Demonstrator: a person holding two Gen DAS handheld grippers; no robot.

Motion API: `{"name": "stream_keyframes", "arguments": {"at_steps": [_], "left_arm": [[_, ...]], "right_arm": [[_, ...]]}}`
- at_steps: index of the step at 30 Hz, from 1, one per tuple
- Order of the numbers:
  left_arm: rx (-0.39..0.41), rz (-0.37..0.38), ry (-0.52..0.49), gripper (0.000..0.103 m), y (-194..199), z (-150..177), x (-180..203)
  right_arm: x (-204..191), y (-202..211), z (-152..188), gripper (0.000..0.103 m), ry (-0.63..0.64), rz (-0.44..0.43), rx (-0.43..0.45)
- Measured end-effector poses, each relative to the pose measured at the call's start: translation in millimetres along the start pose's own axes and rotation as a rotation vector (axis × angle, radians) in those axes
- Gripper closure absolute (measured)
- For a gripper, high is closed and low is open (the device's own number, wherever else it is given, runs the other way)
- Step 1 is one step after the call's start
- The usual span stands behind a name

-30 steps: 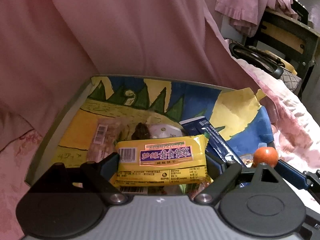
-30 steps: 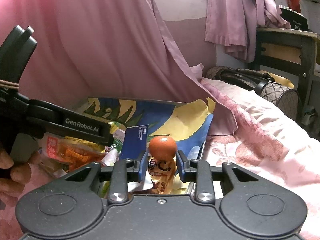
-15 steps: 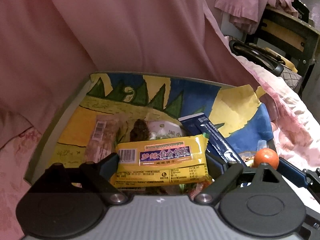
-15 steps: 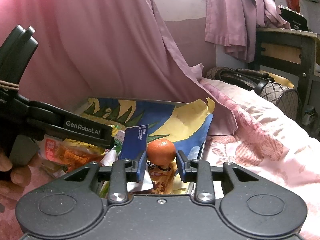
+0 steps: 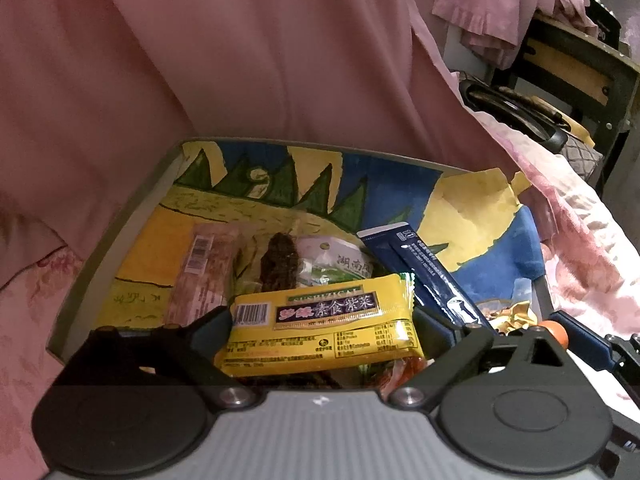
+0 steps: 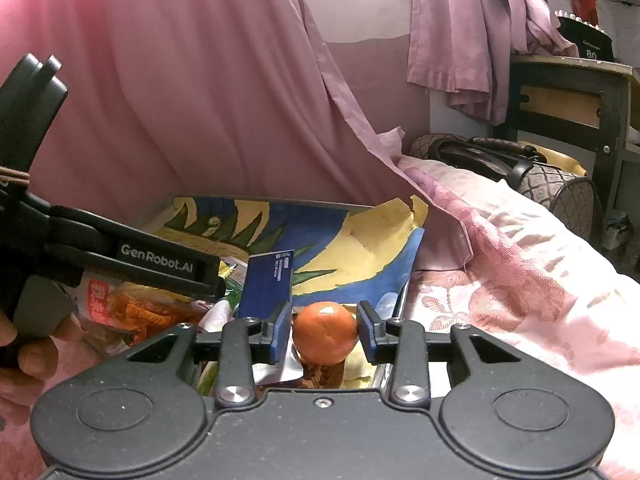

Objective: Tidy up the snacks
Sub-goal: 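Carry the biscuit packet and orange into the grey box and release both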

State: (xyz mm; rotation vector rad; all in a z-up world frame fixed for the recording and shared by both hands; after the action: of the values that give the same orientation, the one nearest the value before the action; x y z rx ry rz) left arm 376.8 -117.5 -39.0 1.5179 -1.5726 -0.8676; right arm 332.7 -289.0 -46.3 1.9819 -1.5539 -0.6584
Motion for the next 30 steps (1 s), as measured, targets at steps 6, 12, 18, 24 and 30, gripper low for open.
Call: {"name": "stream_keyframes", "arguments": {"at_steps": [6, 12, 18, 24, 30], "left_arm": [[0.0, 0.002, 0.007, 0.004, 1, 0, -1], [0.0, 0.006, 0.011, 0.003, 1, 1, -2], [0.022, 0.012, 0.005, 0.002, 7, 1, -1], [0.028, -0.003, -0.006, 0.002, 11, -1, 0], [0.029, -0.004, 0.009, 0.002, 11, 1, -2]], "right_arm": [[1, 0, 1, 0.06, -0.003, 0.002, -0.001], [1, 0, 1, 0.054, -0.01, 0.003, -0.001], [0, 3, 0, 0.047, -0.011, 0.005, 0.009], [1, 3, 1, 0.045, -0.015, 0.006, 0.006], [2, 3, 0, 0.041, -0.019, 0.007, 0.013]]}}
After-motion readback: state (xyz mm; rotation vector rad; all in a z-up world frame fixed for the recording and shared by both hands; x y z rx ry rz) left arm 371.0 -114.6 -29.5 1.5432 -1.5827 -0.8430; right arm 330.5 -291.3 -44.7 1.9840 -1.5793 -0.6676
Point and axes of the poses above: each gripper's, at about its wrist camera, not at the fingertips, and y roughly against the way its jaws point, x to its right, z to its underside, the point moved 3 cm from there along -y, roughly the way its jaws point, and after that the axes turned 15 degrees about -x, right-handed, at the moved point
